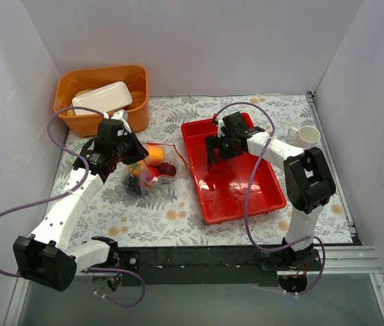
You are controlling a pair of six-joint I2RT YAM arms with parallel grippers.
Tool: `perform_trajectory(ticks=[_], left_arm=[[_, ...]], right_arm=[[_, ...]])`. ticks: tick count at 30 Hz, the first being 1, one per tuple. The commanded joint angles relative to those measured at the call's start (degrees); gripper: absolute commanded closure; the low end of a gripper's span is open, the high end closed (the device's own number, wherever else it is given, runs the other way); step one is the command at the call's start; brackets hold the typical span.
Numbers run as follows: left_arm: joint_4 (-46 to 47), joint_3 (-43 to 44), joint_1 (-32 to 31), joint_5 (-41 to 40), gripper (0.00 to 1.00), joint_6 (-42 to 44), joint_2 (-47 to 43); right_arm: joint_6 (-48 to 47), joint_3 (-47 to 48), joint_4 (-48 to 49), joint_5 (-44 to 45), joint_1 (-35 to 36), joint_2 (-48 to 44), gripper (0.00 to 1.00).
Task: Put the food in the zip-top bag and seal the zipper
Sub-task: Pick up the fake fruit from the bin.
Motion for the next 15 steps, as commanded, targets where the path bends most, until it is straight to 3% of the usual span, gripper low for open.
perform_trajectory(ticks=[1,11,14,15], left_arm=[[1.33,0.19,0.03,0.33,1.0,0.61,-1.05],[1.24,0.01,0.12,-0.02,1.0,0.7,-1.31],[1.24,-0.25,0.03,-0.11,1.0,0.69,-1.4],[1.24,-0.34,0.03,-0.11,1.0,0.7,-1.31]], right_arm=[[0.83,1.58,0.47,-1.42,0.45,-2.35,0.03],[5.67,0.43,1.61,0.96,0.54,-3.76,0.02],[6.29,0.08,1.35,0.87,0.54,-4.28,0.07],[6.29,-0.18,1.35,0.61,0.45,-4.63,0.14]])
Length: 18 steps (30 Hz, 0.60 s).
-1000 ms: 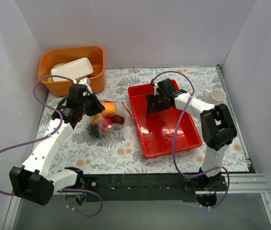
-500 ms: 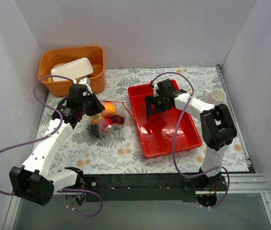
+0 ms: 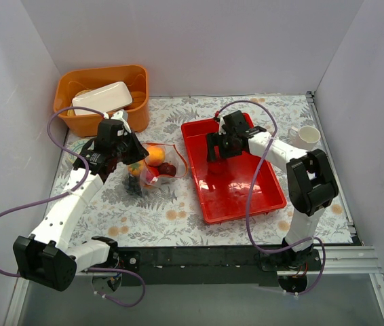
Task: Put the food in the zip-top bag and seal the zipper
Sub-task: Pick up the fake fruit from the bin.
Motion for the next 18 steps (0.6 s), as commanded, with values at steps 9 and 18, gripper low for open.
perform_trajectory(ticks=[9,18], left_arm=[[1.33,-0.58,0.12,-0.01,1.0,0.7,-1.58],[1.42,-0.32,0.12,0.61,1.0,0.7,-1.4]], right_arm=[[1.21,-2.21,-1.13,1.02,0.6,-5.01,0.04],[1.3,-3.79,-1.13,1.82,0.6,-5.28,0.07]])
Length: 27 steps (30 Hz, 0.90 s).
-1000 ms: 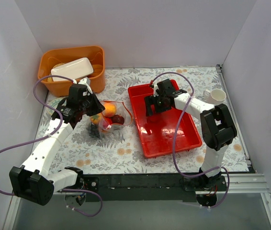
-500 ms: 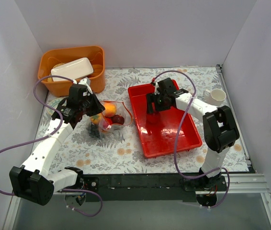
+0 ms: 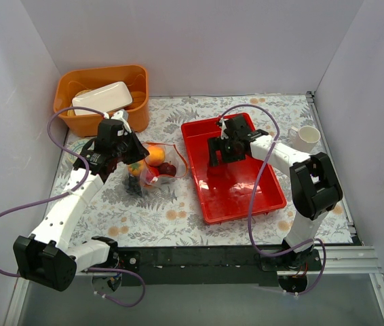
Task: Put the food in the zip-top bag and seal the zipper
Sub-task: Pick up the fake fruit from the bin.
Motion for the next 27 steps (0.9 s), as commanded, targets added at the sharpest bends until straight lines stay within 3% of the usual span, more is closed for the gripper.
perform_trajectory(ticks=[1,14,27], left_arm=[[0.55,0.01,0.03,0.48,1.0,0.61,-1.47],[0.46,0.18,0.12,1.01,1.0,0.61,-1.38],[0.72,0.62,0.03,1.53,1.0,0.69,-0.68]], right_arm=[[0.3,-0.4,0.59,0.55,0.25,-2.18,0.09],[0.91,-1.37,2.0,-1.74,0.25,-2.52,0.47],[4.16,-0.4,2.0,-3.14,0.52,-10.96,0.48]])
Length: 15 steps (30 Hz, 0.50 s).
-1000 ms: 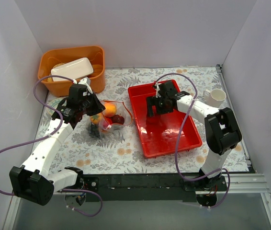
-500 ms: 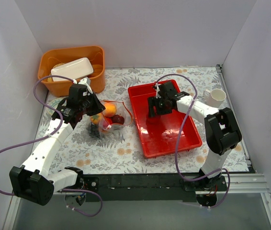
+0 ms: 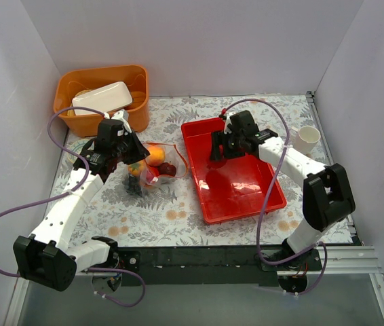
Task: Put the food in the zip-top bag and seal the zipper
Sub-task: Pick up the fake fruit from the bin.
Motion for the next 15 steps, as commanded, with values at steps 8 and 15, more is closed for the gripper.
perform_trajectory(ticks=[8,15], left_arm=[[0.9,0.19,0.01,1.08,1.0,0.52,-0.32],[1.07,0.09,0.1,1.34,1.0,0.34,-0.41]], right_arm=[[4.72,4.24,1.81,-2.04,5.89,-8.27,0.48],[7.36,7.5,5.23,1.04,15.03,-9.77,0.48]])
